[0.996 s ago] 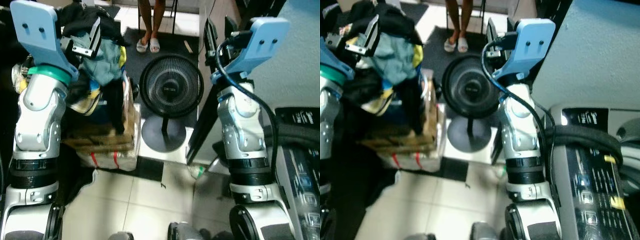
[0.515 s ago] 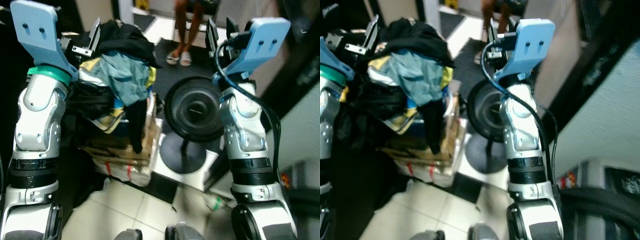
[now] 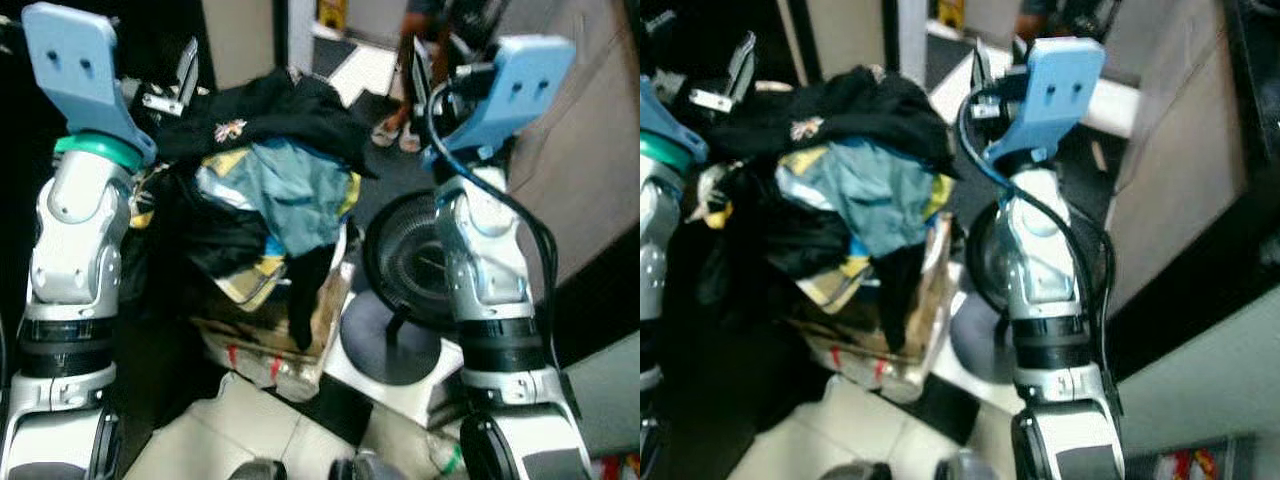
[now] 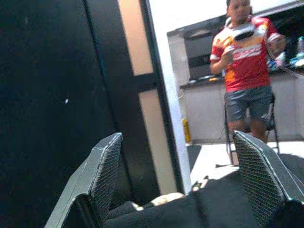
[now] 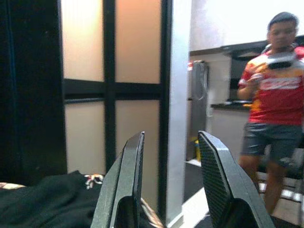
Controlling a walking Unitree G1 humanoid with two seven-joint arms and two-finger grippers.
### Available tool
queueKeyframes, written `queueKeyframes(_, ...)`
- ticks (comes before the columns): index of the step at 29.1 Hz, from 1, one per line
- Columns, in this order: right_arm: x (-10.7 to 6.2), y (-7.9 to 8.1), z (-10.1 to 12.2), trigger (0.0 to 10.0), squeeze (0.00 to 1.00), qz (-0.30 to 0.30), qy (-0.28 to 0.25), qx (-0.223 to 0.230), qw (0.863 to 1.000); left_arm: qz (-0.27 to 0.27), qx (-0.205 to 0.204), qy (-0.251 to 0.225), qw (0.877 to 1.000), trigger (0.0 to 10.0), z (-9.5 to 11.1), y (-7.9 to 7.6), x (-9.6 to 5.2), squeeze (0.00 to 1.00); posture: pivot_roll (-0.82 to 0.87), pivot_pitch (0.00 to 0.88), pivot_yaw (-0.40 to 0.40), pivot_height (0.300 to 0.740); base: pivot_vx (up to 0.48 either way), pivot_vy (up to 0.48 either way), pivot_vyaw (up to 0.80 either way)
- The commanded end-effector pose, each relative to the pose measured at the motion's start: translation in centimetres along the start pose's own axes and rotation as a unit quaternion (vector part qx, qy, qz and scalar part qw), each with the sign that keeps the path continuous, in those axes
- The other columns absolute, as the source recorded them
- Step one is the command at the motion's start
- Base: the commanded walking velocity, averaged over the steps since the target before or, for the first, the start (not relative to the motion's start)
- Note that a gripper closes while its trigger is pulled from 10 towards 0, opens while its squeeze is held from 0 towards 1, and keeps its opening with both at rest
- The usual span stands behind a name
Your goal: Clothes washing
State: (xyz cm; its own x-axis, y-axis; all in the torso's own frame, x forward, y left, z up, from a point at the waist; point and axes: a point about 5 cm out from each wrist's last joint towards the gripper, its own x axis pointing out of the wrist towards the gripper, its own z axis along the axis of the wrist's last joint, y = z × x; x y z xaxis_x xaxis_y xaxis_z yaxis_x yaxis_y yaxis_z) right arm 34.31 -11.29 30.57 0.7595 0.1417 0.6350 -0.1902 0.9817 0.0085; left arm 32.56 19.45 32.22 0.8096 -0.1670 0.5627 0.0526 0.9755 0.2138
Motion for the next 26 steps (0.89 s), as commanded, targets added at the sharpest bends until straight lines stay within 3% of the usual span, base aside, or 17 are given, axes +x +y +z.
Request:
queueKeyframes(1,-0.09,-0.35,0.24,10.0,0.00,-0.002,-0.005,0.004,1.000,-0.007,-0.007,0.004,1.000,10.0,-0.17,-0.42,-0.02,0.00,0.07,0.056,0.024,0.740,0.000,0.000,0.00)
queueKeyframes(26,-0.20,0.46,0.31,10.0,0.00,0.034,-0.007,0.006,0.999,-0.017,-0.006,-0.001,1.000,10.0,-0.20,-0.75,-0.08,0.00,0.07,0.044,0.019,0.740,0.000,0.000,0.00)
